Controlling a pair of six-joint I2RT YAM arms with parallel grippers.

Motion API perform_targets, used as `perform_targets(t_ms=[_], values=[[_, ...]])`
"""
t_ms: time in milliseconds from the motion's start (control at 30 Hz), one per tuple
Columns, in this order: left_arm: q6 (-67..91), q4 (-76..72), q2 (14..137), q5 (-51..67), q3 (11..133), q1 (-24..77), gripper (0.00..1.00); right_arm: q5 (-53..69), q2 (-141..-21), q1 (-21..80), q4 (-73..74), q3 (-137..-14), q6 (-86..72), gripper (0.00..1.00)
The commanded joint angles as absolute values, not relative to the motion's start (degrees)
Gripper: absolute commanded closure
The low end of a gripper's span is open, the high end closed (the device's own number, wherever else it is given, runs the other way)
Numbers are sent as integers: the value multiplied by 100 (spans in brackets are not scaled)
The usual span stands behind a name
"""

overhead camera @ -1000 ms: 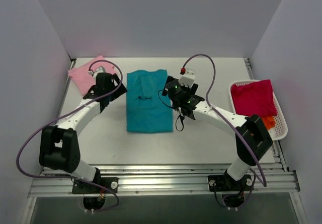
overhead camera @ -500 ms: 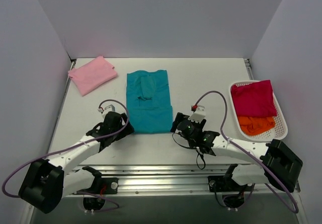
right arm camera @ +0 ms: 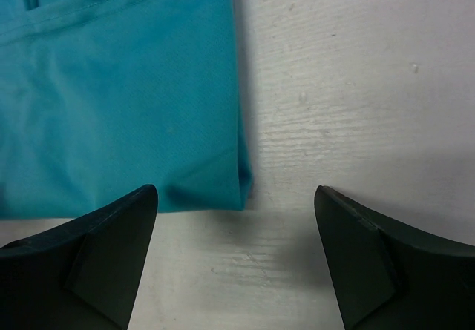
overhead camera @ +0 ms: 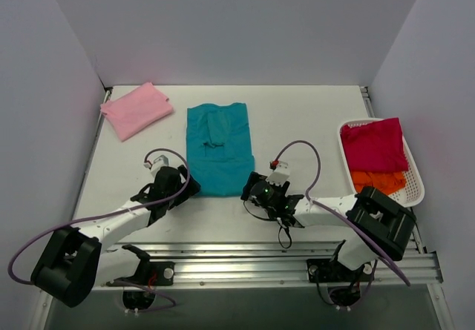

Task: Fold and stack the t-shirts
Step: Fold the tshirt

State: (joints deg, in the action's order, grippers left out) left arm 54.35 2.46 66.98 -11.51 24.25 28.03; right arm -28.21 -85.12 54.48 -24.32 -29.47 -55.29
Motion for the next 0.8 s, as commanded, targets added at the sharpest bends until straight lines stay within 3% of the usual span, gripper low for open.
perform_targets(t_ms=[0,100,200,233,267,433,533,567,633,667,767], values=[[5581,-246,6916,-1055,2470,2813,6,-2672,-8718,5493,-2811,-3138,-5616,18],[5599,-386,7022,-1020,2478,2812,6,-2628,-8894,5493,-2909,-3173,-5599,22],[5607,-457,7110,-1002,2505,2812,6,-2567,-9035,5484,-3041,-3173,-5599,33],[5607,-501,7110,-993,2505,2812,6,-2558,-9096,5484,-3058,-3182,-5590,49],[5607,-501,7136,-1002,2505,2812,6,-2549,-9123,5484,-3067,-3190,-5607,57],[5607,-562,7181,-1002,2487,2812,5,-2549,-9220,5476,-3076,-3208,-5634,80],[5625,-606,7189,-984,2461,2812,0,-2558,-9229,5467,-3059,-3199,-5625,89],[5634,-624,7198,-984,2461,2812,10,-2558,-9237,5458,-3050,-3208,-5616,89],[5634,-650,7198,-958,2452,2812,17,-2558,-9246,5458,-3032,-3234,-5608,91],[5625,-659,7198,-949,2461,2812,28,-2558,-9246,5458,-3024,-3234,-5599,92],[5625,-677,7225,-940,2452,2821,40,-2549,-9281,5441,-3023,-3269,-5572,92]])
